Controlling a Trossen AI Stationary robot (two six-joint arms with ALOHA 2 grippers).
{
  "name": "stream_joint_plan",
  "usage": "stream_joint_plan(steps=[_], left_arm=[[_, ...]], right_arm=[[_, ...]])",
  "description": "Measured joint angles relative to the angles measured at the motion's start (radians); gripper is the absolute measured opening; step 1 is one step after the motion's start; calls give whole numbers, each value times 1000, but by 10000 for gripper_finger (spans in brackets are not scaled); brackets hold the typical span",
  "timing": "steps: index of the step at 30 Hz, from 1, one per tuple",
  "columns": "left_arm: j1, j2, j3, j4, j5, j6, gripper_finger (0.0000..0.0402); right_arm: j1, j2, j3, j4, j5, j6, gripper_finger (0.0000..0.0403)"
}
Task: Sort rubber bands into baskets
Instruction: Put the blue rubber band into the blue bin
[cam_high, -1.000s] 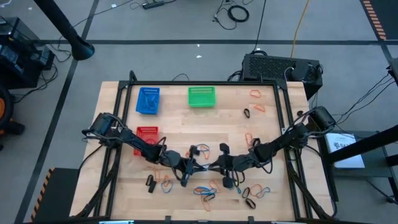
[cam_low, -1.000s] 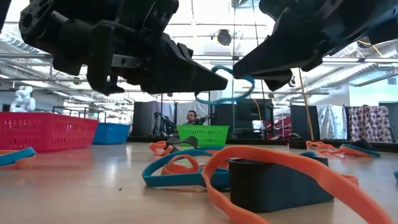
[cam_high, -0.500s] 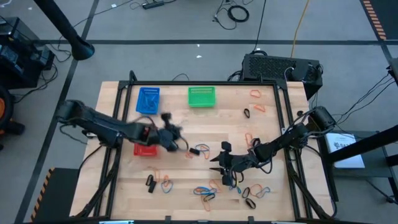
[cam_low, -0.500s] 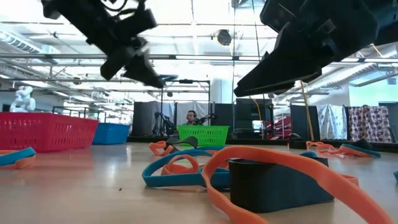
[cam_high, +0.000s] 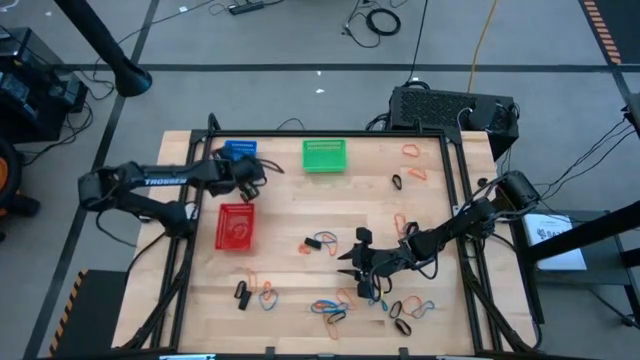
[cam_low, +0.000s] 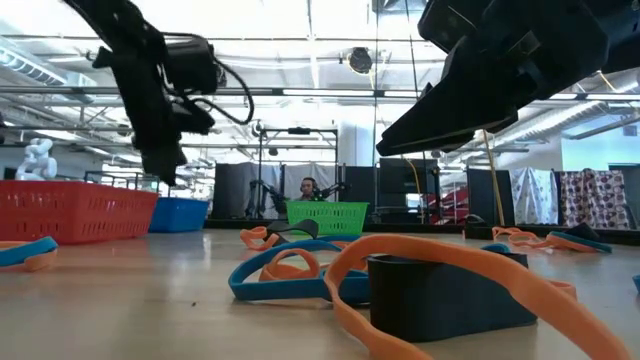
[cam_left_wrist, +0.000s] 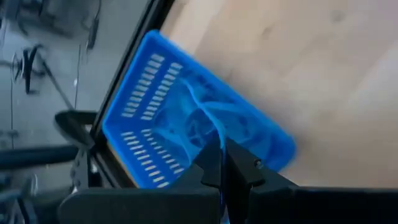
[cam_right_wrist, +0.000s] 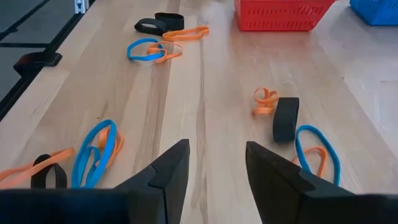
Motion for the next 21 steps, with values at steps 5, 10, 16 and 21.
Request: stream_joint_plan(steps=[5,10,16,21], left_arm=[[86,0,-8,22,-1,-1,22],[124,0,-8,25,47,-1,52],[144,0,-8,19,53,-1,100],[146,0,-8,27,51,-1,134]], right_arm=[[0,0,0,-7,0,-11,151],[0,0,0,-38,0,-10,151],[0,0,0,-40,0,12,151],[0,0,0,-40,0,12,151]])
